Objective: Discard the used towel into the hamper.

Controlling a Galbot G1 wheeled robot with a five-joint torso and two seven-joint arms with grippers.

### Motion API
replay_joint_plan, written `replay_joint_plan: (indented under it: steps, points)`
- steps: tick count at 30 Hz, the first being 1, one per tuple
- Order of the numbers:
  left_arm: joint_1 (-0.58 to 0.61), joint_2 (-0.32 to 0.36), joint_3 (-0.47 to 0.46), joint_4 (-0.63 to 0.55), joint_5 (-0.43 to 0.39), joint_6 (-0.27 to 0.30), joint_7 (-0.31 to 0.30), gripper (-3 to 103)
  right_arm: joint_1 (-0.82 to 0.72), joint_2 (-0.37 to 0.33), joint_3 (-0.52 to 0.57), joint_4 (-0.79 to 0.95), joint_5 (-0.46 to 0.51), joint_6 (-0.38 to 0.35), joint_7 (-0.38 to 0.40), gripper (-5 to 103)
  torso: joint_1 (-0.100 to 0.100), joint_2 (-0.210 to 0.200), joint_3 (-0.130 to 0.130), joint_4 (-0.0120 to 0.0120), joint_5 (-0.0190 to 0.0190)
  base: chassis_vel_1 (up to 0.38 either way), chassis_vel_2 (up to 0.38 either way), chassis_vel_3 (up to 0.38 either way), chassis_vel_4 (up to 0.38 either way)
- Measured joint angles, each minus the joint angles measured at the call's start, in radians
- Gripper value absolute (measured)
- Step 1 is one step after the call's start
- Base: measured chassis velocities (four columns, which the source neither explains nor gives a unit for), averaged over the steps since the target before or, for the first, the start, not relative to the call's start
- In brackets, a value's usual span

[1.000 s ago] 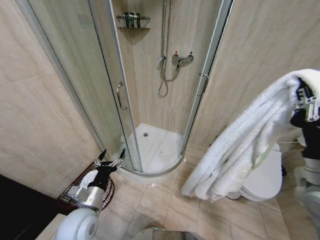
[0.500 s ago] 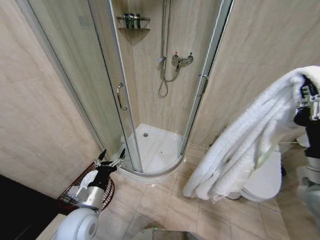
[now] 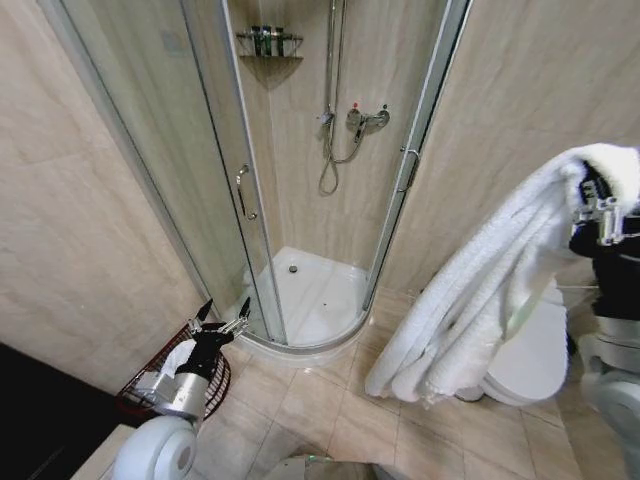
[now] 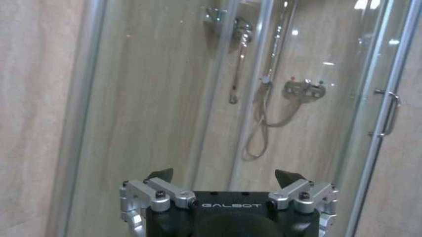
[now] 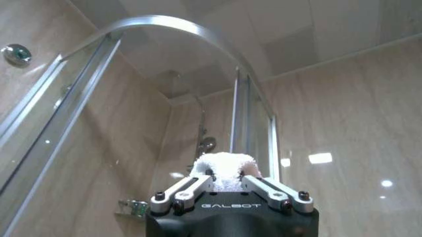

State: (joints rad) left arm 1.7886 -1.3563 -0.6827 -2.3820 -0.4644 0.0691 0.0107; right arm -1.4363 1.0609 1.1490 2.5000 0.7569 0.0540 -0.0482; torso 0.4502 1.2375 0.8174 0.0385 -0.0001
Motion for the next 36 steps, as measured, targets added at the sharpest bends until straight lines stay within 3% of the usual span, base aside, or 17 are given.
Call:
replay_joint_plan:
  steps: [36]
  points:
    - [0.0, 0.0, 0.0, 0.0, 0.0, 0.0, 0.0, 100, -0.001, -0.012, 0.038, 0.0, 0.035, 0.004, -0.001, 7, -0.002, -0.004, -0.002, -0.0001, 0.0001, 0.071, 0.069, 0.07, 0.07]
